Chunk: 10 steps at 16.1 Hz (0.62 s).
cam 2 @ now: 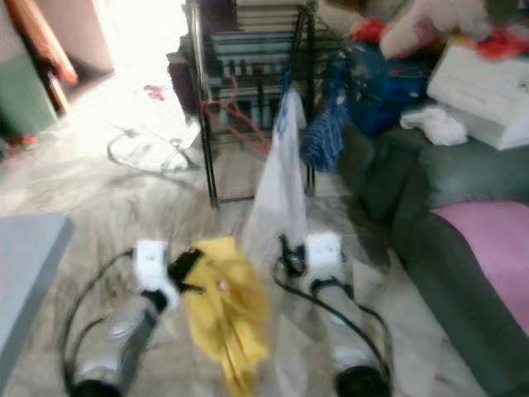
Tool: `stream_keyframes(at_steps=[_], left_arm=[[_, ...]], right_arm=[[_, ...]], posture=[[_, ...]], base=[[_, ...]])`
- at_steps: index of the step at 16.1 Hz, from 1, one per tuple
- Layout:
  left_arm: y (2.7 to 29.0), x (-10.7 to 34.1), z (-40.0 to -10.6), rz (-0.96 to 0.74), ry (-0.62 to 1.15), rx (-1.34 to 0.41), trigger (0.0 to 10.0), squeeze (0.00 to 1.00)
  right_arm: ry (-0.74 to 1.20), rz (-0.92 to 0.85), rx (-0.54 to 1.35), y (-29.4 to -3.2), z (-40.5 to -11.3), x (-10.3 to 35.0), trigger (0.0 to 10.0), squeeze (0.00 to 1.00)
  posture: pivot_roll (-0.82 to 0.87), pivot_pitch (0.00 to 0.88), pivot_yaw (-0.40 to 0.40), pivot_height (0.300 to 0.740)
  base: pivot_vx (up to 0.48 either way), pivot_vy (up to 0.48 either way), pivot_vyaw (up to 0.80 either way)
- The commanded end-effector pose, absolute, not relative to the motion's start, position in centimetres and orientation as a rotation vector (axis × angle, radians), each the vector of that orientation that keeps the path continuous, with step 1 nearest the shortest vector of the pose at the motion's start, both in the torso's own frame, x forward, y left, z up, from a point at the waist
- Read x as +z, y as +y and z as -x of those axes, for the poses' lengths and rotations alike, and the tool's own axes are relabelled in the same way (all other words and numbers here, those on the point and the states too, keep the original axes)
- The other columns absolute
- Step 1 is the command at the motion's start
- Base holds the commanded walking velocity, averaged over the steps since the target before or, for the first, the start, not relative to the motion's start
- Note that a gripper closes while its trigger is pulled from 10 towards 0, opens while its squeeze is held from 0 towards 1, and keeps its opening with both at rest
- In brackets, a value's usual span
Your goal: Hang hanger
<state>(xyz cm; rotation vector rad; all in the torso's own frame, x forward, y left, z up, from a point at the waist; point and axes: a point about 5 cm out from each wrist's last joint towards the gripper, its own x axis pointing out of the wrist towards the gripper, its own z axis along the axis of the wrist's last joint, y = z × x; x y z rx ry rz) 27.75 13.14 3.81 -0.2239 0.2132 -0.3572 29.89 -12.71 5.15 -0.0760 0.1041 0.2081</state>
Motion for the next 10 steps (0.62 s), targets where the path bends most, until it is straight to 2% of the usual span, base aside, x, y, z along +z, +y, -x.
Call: stream_keyframes(at_steps=[1, 3, 7, 10], left_arm=[[12.4, 5.2, -28.6, 0.228, 0.152, -0.386, 10.0, 0.00], [12.3, 5.1, -28.7, 0.216, 0.171, -0.388, 10.0, 0.00], [13.5, 4.1, -28.8, 0.126, 0.219, -0.290, 10.0, 0.00], [15.5, 5.1, -29.2, 0.079, 0.153, -0.195, 10.0, 0.00]], right_arm=[[0.097, 0.091, 0.190, -13.5, -30.2, 5.5, 10.0, 0.00], [0.091, 0.095, 0.193, -13.4, -30.0, 5.8, 10.0, 0.00], [0.085, 0.156, 0.274, -13.5, -29.6, 6.4, 10.0, 0.00], [0.099, 0.248, 0.289, -14.6, -29.4, 7.2, 10.0, 0.00]], posture=[[-0.12, 0.000, 0.025, 0.740], [-0.12, 0.000, 0.032, 0.740], [-0.14, 0.000, 0.040, 0.740], [-0.16, 0.000, 0.038, 0.740]], base=[[0.480, 0.000, 0.00], [0.435, 0.000, 0.00], [0.000, 0.000, 0.00], [0.000, 0.000, 0.00]])
